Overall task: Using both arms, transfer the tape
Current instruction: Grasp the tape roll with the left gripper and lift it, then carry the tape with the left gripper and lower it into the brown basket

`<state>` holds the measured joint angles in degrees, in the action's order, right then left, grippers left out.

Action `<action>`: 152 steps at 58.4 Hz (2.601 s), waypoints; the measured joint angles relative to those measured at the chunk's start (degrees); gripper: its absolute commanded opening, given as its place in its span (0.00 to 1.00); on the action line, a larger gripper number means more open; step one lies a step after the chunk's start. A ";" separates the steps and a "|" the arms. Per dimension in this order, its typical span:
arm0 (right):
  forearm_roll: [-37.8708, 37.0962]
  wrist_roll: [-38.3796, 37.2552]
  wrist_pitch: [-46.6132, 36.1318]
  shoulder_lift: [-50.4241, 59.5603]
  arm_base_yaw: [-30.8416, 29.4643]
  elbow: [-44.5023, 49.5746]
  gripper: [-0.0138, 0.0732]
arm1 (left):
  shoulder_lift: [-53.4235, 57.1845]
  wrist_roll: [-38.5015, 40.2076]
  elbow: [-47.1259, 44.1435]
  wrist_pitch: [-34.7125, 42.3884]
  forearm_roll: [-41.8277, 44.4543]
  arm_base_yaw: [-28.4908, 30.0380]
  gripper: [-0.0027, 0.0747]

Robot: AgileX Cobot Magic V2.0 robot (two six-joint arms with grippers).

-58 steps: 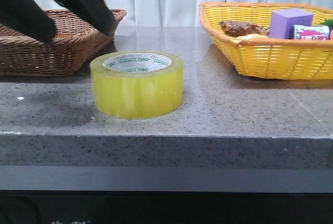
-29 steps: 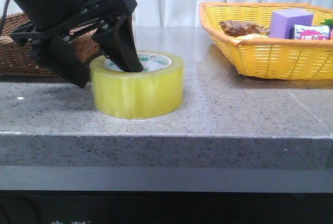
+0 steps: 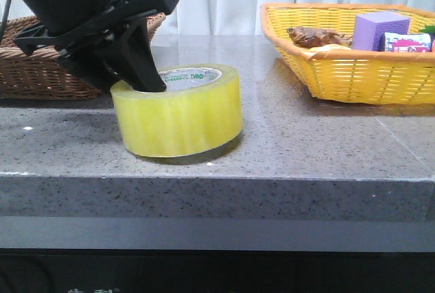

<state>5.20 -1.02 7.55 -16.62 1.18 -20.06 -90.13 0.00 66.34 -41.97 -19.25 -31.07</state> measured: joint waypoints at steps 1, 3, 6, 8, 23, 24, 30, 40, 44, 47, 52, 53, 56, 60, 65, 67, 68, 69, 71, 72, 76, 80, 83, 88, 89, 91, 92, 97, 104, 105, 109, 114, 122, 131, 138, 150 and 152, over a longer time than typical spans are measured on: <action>0.00 0.00 0.00 0.00 0.00 0.12 0.10 | 0.00 0.00 0.12 -0.09 0.12 -0.09 0.14; 0.00 0.00 0.00 0.00 0.00 0.12 0.10 | 0.00 0.00 0.55 -0.71 0.25 -0.36 0.14; 0.00 0.00 0.00 0.00 0.00 0.12 0.10 | 0.00 0.00 1.33 -1.66 0.34 -0.77 0.14; 0.00 0.00 0.00 0.00 0.00 0.12 0.10 | 0.00 0.00 1.92 -2.36 0.47 -1.14 0.14; 0.00 0.00 -0.43 0.00 0.00 0.12 0.10 | 1.56 0.00 10.21 -4.37 1.67 -3.23 0.14; 0.00 0.00 -0.43 0.00 0.00 0.12 0.10 | 1.69 0.00 11.00 -4.37 2.26 -3.12 0.14; 0.00 0.00 -0.43 0.00 0.00 0.12 0.10 | 2.35 0.00 14.96 -5.04 4.82 -1.14 0.14; 0.00 0.00 -0.43 0.00 0.00 0.12 0.10 | 2.60 0.00 20.39 -7.00 8.83 6.16 0.14; 0.00 0.00 -0.43 0.00 0.00 0.12 0.10 | 2.60 0.00 21.53 -7.13 10.61 9.30 0.14; 0.00 0.00 -0.43 0.00 0.00 0.12 0.10 | 2.62 0.00 21.95 -7.13 12.05 12.30 0.14; 0.00 0.00 -0.43 0.00 0.00 0.12 0.10 | 2.62 0.00 22.03 -7.24 13.27 16.95 0.14; 0.00 0.00 -0.43 0.00 0.00 0.12 0.10 | 2.62 0.00 22.03 -7.34 13.28 17.69 0.14; 0.00 0.00 -0.43 0.00 0.00 0.12 0.10 | 2.62 0.00 22.03 -7.36 13.64 20.16 0.14; 0.00 0.00 -0.43 0.00 0.00 0.12 0.10 | 2.39 0.00 22.03 -7.36 14.04 23.37 0.14; 0.00 0.00 -0.43 0.00 0.00 0.12 0.10 | 0.87 0.00 22.30 -7.36 14.02 25.93 0.14; 0.00 0.00 -0.43 0.00 0.00 0.12 0.10 | -0.13 0.00 22.30 -7.36 14.02 26.54 0.14; 0.00 0.00 -0.43 0.00 0.00 0.12 0.10 | -0.58 0.00 22.30 -7.36 14.02 26.71 0.14; 0.00 0.00 -0.43 0.00 0.00 0.12 0.10 | -1.06 0.00 22.30 -7.36 14.02 26.85 0.14; 0.00 0.00 -0.43 0.00 0.00 0.12 0.10 | -2.31 0.00 22.30 -7.36 14.02 26.99 0.14; 0.00 0.00 -0.43 0.00 0.00 0.12 0.10 | -3.08 0.00 22.30 -7.36 14.02 27.02 0.14; 0.00 0.00 -0.43 0.00 0.00 0.12 0.10 | -5.51 0.00 22.30 -7.09 14.02 27.02 0.15; 0.00 0.00 -0.43 0.00 0.00 0.12 0.10 | -7.37 0.00 22.30 -6.69 14.02 27.02 0.15; 0.00 0.00 -0.43 0.00 0.00 0.12 0.10 | -8.32 0.00 22.30 -6.69 14.02 27.02 0.15; 0.00 0.00 -0.43 0.00 0.00 0.12 0.10 | -9.24 0.00 22.30 -6.69 13.90 27.02 0.15; 0.00 0.00 -0.43 0.00 0.00 0.12 0.10 | -9.37 0.00 22.30 -6.69 13.90 27.02 0.16; 0.00 0.00 -0.43 0.00 0.00 0.12 0.10 | -9.50 0.00 22.30 -6.69 13.90 27.02 0.19; 0.00 0.00 -0.43 0.00 0.00 0.12 0.10 | -9.64 0.00 22.30 -6.85 13.90 27.02 0.20; 0.00 0.00 -0.43 0.00 0.00 0.12 0.10 | -10.08 0.00 22.30 -7.05 13.90 27.02 0.32; 0.00 0.00 -0.43 0.00 0.00 0.12 0.10 | -10.21 0.00 22.37 -7.05 13.63 27.02 0.52; 0.00 0.00 -0.47 0.00 0.00 0.12 0.10 | -10.21 0.00 22.43 -7.05 13.63 27.02 0.54; 0.00 0.00 -0.47 0.00 0.00 0.12 0.10 | -9.99 0.00 22.66 -6.79 13.63 27.02 0.60; 0.00 0.00 -0.47 0.00 0.00 0.12 0.10 | -9.34 0.00 22.74 -6.02 13.63 27.02 0.60; 0.00 0.00 -0.47 0.00 0.00 0.12 0.10 | -7.03 0.00 22.74 -4.05 13.54 27.02 0.58; 0.00 0.00 -0.47 0.00 0.00 0.12 0.10 | -2.99 0.00 22.74 -2.47 13.54 27.02 0.24; 0.00 0.00 -0.47 0.00 0.00 0.12 0.10 | 0.25 0.00 22.74 -1.77 13.54 27.02 0.01; 0.00 0.00 -0.47 0.00 0.00 0.12 0.10 | 7.56 0.00 17.75 2.62 13.54 27.02 0.01; 0.00 0.00 -0.47 0.00 0.00 0.12 0.10 | 9.77 0.00 15.46 3.81 13.54 27.02 0.01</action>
<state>5.20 -1.02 7.08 -16.62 1.18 -19.94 -80.36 0.00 81.79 -38.16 -5.71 -4.04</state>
